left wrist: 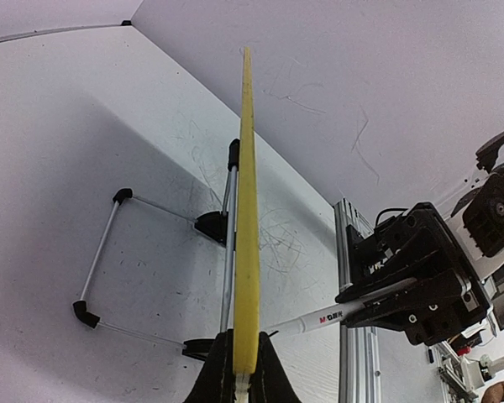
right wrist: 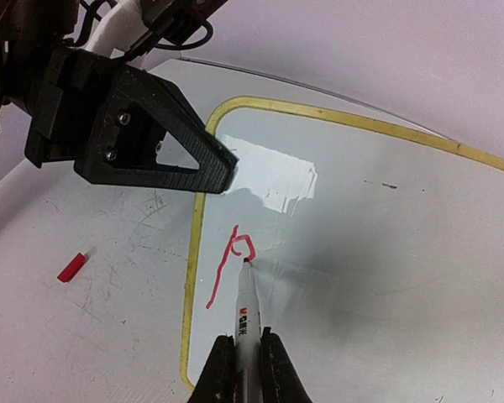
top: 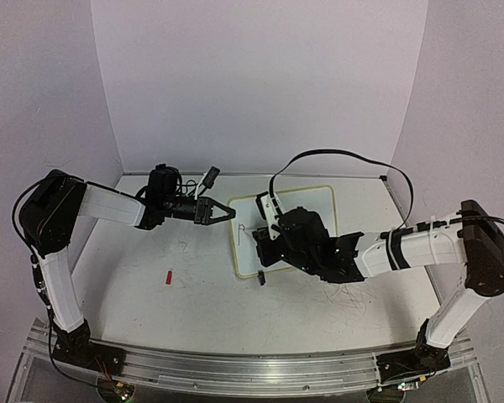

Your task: Write a sentence on the whiteboard

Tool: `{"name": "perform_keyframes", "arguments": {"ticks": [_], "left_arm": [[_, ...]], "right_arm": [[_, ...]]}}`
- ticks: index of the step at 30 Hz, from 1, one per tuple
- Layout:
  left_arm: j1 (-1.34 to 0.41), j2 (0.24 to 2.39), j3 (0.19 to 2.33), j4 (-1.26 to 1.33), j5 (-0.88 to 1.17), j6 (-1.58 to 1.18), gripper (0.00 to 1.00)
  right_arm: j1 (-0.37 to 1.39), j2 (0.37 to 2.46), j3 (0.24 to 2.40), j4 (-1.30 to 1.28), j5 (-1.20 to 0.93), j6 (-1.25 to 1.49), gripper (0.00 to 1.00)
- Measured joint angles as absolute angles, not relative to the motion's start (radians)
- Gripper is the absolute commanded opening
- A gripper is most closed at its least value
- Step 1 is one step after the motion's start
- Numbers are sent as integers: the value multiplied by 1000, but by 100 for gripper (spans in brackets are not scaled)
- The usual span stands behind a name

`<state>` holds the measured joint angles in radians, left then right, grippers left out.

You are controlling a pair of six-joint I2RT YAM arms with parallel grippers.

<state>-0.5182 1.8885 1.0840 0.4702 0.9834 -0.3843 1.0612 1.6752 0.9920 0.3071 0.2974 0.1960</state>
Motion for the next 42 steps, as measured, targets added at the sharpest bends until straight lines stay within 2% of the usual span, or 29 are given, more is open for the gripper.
{"name": "perform_keyframes", "arguments": {"ticks": [42], "left_arm": [[-518,1888,1084,469,981,-373,0]], "right_arm": [[1085,1684,952,304,298,237,0]]}}
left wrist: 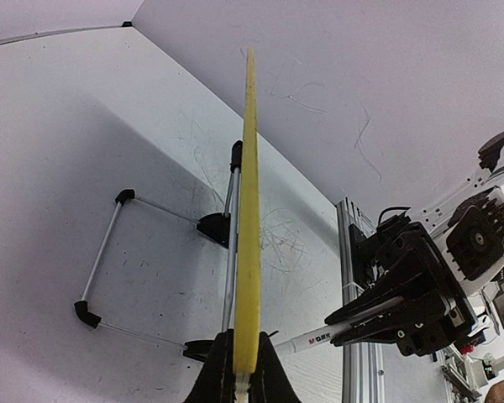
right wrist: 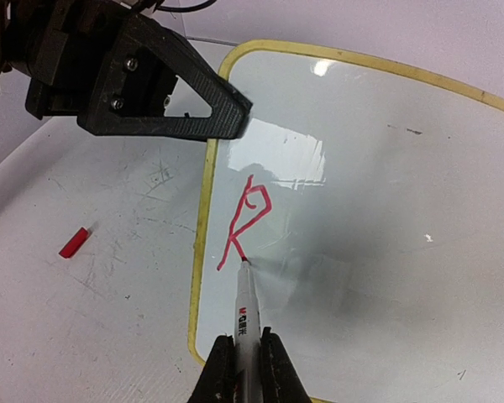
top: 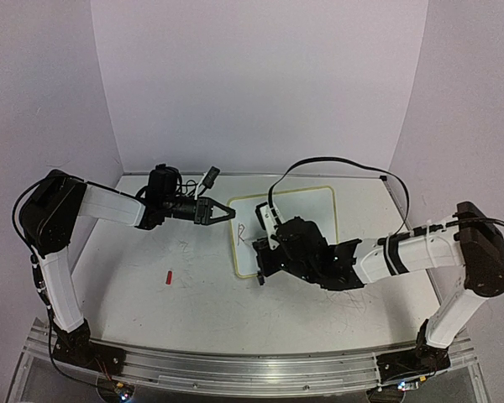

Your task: Write a sentence on the whiteboard

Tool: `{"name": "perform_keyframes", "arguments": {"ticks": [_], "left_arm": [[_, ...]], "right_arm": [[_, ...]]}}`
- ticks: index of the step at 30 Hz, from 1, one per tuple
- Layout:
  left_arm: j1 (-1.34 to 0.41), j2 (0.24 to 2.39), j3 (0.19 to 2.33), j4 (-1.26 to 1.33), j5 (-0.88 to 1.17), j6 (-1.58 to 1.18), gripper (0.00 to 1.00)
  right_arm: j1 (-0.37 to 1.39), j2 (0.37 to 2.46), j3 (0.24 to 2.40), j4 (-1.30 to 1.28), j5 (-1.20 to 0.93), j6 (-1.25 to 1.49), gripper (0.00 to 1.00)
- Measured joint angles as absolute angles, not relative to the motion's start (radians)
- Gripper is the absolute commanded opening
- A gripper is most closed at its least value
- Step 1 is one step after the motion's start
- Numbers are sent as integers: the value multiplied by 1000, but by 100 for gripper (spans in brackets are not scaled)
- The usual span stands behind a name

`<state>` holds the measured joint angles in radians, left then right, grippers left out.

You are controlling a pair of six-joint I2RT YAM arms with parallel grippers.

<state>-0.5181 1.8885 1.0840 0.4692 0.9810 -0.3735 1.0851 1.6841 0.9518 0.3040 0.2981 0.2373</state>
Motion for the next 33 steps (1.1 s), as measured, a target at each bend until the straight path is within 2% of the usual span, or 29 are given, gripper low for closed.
{"name": "perform_keyframes", "arguments": {"ticks": [14,22,33], "left_arm": [[-518,1888,1084,470,985,-373,0],[-521,1888,1084,471,992,-373,0],[-521,1888,1084,471,992,-373,0]], "right_arm": [[1085,1665,939,287,296,243,0],[1082,1564,933,287,295,240,0],[1066,1621,992,290,320,229,0]]}}
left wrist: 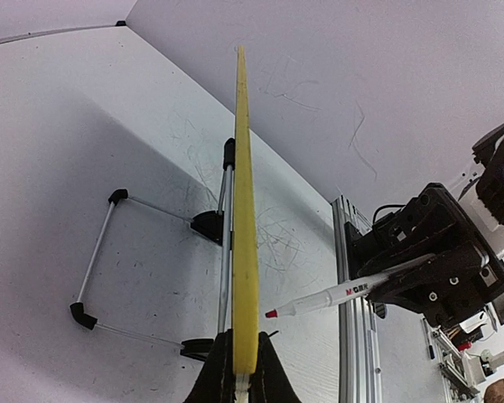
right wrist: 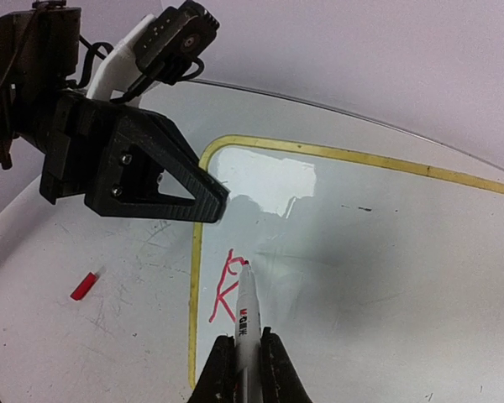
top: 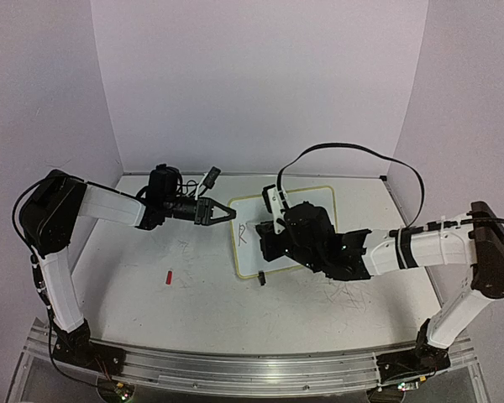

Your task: Write a sentence on the whiteboard

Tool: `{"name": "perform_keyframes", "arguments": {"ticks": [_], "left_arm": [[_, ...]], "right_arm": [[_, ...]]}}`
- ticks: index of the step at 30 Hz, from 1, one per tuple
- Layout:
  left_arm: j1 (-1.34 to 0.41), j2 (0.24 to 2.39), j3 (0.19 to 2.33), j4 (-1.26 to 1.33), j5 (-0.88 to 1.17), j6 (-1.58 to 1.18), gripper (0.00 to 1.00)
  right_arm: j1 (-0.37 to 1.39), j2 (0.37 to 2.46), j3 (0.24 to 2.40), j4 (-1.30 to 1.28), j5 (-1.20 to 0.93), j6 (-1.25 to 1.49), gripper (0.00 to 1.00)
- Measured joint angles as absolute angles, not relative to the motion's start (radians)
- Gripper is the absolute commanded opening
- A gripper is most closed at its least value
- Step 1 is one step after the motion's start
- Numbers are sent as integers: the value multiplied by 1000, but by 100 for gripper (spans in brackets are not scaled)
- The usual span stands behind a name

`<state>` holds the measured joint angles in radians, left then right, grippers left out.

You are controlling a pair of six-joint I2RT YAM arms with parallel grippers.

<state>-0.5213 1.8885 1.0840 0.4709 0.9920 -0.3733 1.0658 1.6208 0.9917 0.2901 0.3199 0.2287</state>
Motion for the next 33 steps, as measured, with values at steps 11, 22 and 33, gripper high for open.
{"name": "perform_keyframes", "arguments": {"ticks": [11,22,33], "left_arm": [[-521,1888,1084,471,992,-373,0],[-521,1888,1084,471,992,-373,0],[-522,1888,1084,471,992,-373,0]], "right_arm": [[1058,1644,996,290,328,226,0],[1054,1658,1004,290,350,226,0],[1054,1626,981,290,317,234,0]]}}
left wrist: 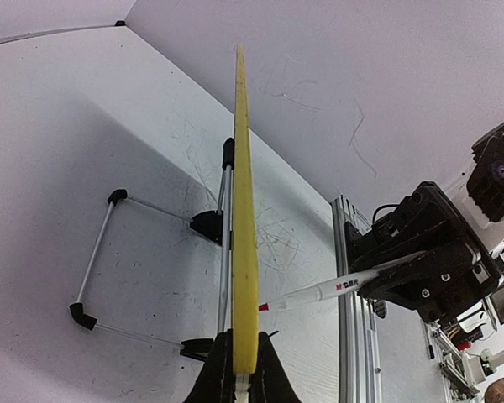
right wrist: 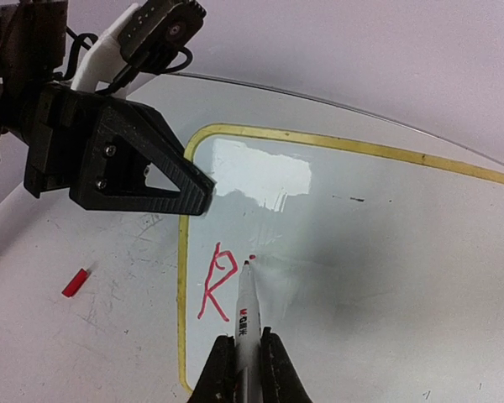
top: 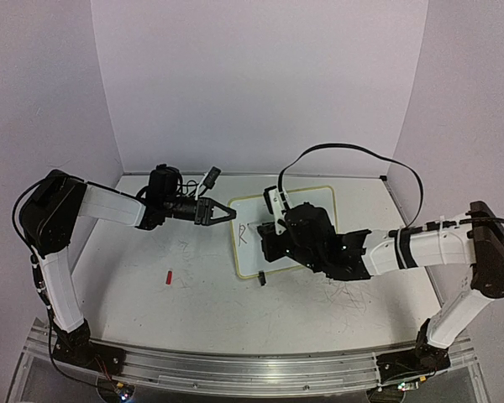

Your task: Write a sentence on the whiteboard

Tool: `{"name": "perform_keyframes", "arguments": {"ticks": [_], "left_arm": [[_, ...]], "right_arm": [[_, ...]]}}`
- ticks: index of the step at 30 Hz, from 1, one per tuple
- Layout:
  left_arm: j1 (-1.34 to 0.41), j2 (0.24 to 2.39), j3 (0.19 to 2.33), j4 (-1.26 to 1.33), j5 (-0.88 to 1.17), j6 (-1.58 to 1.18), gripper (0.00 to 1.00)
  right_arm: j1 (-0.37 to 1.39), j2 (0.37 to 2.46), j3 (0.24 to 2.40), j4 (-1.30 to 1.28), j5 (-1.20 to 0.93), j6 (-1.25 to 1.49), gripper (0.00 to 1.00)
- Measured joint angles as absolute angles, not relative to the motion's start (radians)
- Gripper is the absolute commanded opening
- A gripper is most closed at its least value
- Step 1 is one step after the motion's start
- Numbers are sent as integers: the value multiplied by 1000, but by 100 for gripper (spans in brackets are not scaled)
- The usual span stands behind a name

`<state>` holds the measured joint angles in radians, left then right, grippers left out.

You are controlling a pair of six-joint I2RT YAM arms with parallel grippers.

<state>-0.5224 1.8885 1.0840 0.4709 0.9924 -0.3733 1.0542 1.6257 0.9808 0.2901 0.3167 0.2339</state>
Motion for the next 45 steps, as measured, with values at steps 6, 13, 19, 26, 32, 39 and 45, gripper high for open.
{"name": "perform_keyframes", "arguments": {"ticks": [6,13,19,26,32,39,45], "left_arm": [[-523,1888,1084,471,992,-373,0],[-523,1888,1084,471,993,-373,0],[-523,1888,1084,471,993,-373,0],[-523,1888,1084,471,993,-373,0],[-523,1888,1084,471,992,-373,0],[-523,1888,1084,471,992,-373,0],[-523,1888,1084,471,992,-373,0]], "right_arm": [[1054,1603,966,290,307,247,0],[1054,1620,966,291,306,249,0],[1054,1639,966,291,308,248,0],[1054,1642,967,292,316,245,0],[1055,1644,971,291,324,241,0],[1054,1644,971,291,324,241,0],[1055,1644,970,290,324,242,0]]}}
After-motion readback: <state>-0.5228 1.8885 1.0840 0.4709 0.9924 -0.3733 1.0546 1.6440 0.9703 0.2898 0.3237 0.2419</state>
